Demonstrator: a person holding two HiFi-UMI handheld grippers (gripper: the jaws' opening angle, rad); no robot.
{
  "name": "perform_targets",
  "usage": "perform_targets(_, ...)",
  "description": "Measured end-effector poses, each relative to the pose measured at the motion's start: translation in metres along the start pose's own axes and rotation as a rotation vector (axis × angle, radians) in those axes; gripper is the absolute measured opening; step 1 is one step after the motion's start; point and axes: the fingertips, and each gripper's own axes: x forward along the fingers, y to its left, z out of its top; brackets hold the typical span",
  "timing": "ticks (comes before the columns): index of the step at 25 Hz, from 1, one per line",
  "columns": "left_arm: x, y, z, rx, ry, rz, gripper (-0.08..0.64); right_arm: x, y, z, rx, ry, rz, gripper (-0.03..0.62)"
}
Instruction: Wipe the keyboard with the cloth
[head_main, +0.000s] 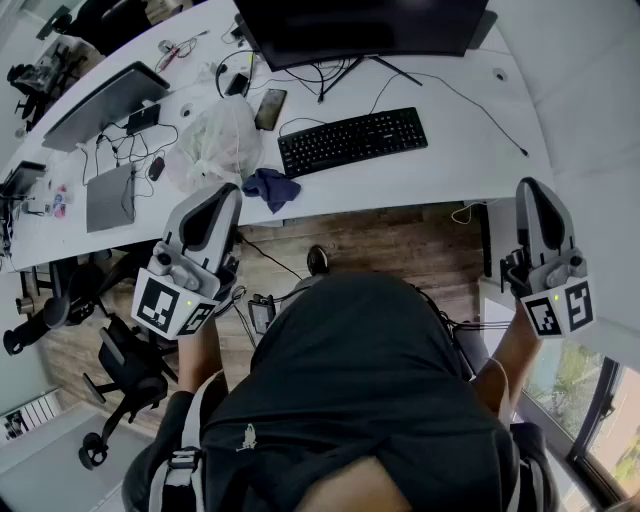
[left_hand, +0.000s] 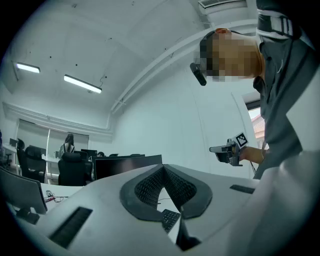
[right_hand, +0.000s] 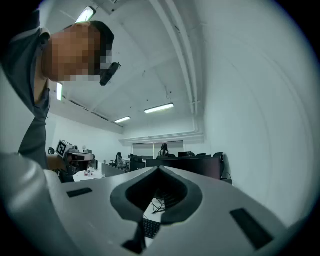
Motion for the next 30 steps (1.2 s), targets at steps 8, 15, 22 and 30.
perform_targets(8, 0.018, 0.016, -0.007, -0.018, 0.01, -0.012, 0.006, 0.02, -0.012, -0.008, 0.016, 0.017, -0.016, 0.009)
perform_targets(15, 0.028, 0.039, -0.021, -0.017, 0.046, -0.028, 0.006, 0.038, -0.014, 0.0, 0.074, -0.053, -0.017, 0.011)
perform_targets(22, 0.033, 0.075, -0.15, -0.067, 0.321, -0.113, 0.082, 0.068, 0.0, -0.017, 0.089, 0.017, -0.035, 0.011)
perform_targets(30, -0.031, 0.096, -0.396, 0.069, 0.881, -0.19, 0.264, 0.111, 0.034, -0.027, 0.06, 0.108, -0.058, 0.011)
